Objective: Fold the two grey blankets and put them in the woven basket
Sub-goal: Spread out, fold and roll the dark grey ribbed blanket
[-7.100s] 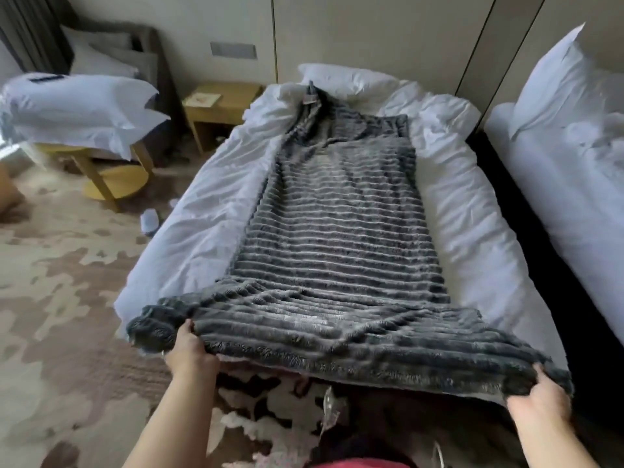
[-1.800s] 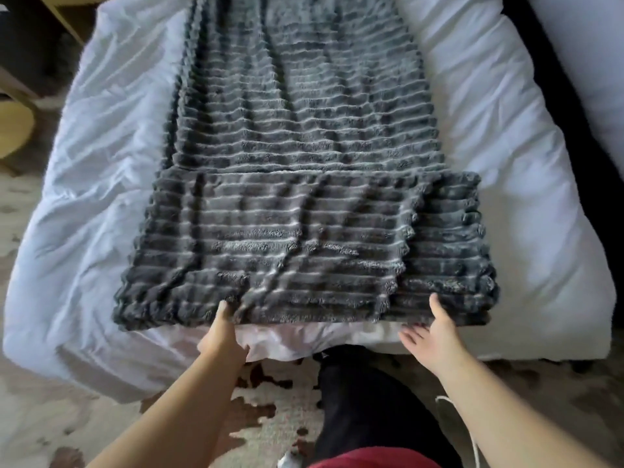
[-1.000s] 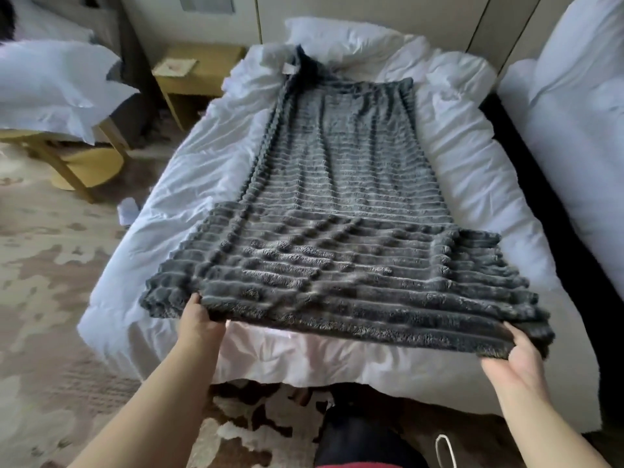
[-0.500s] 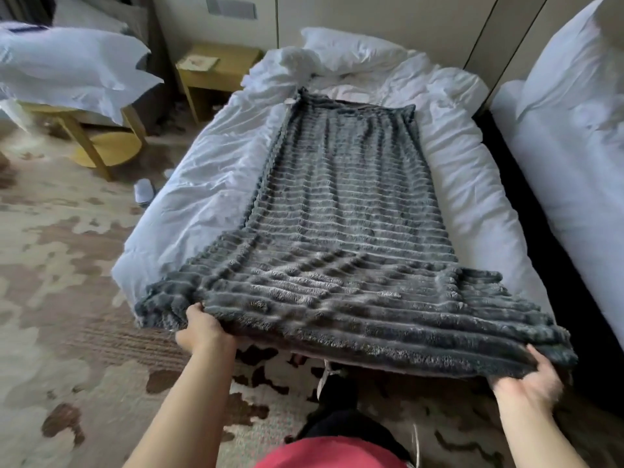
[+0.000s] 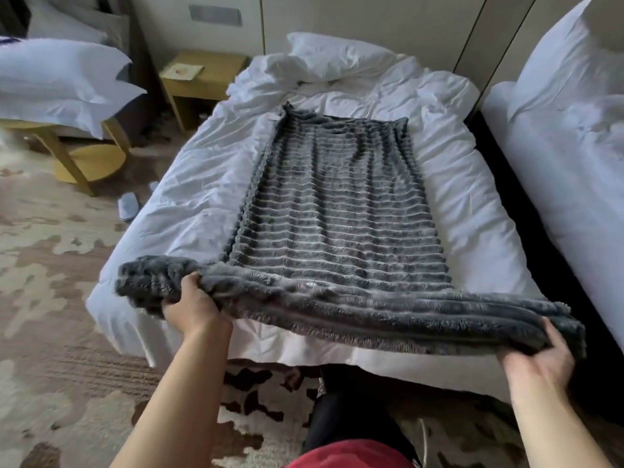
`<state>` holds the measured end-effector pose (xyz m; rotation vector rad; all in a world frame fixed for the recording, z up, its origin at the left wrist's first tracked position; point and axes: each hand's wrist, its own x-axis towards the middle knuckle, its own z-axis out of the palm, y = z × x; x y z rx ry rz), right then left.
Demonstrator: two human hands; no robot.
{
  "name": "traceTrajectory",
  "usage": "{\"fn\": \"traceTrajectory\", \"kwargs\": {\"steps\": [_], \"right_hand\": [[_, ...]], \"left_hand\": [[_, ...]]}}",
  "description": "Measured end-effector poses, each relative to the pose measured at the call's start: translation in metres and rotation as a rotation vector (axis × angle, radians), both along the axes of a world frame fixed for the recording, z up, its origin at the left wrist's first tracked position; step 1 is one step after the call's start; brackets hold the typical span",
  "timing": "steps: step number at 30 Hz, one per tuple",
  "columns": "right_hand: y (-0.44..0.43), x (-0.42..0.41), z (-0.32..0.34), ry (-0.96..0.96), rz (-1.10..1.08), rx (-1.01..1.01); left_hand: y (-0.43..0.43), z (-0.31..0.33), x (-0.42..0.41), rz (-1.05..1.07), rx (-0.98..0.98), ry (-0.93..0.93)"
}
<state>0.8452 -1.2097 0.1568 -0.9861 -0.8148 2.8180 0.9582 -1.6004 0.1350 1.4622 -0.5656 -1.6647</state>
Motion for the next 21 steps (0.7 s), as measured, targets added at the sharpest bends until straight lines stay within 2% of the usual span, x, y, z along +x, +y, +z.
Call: {"fn": "traceTrajectory", "kwargs": {"steps": [1, 3, 6, 9, 11, 13, 15, 17, 18, 21], "right_hand": [[-0.003, -0.021, 0.002, -0.003, 0.029, 0.107], [-0.016, -0.071, 0.004, -0.027, 0.004, 0.173], [-0.029, -0.141, -0.003, -0.034, 0.011, 0.106], [-0.055, -0.216, -0.025, -0.063, 0.004, 0.1], [-0.075, -0.252, -0.063, -0.204, 0.206, 0.364], [-0.097, -0.273, -0.112, -0.344, 0.553, 0.811], [-0.108, -0.277, -0.158, -0.439, 0.985, 1.174], [-0.11, -0.278, -0.189, -0.497, 1.318, 1.335], [-0.11, -0.279, -0.198, -0.524, 1.397, 1.356], [-0.117, -0.281, -0.209, -0.553, 1.43, 1.514]], "left_hand": [[-0.005, 0.007, -0.015, -0.033, -0.045, 0.01], [-0.021, 0.012, -0.057, -0.045, -0.109, -0.022], [-0.05, -0.001, -0.12, -0.152, -0.149, -0.003], [-0.076, -0.029, -0.185, -0.381, -0.258, 0.005], [-0.086, -0.067, -0.215, -0.649, -0.439, -0.324], [-0.086, -0.116, -0.229, -1.037, -0.583, -0.769], [-0.082, -0.16, -0.226, -1.366, -0.514, -1.049], [-0.075, -0.186, -0.217, -1.508, -0.436, -1.16], [-0.073, -0.193, -0.215, -1.516, -0.422, -1.166], [-0.07, -0.192, -0.22, -1.458, -0.406, -1.172]]}}
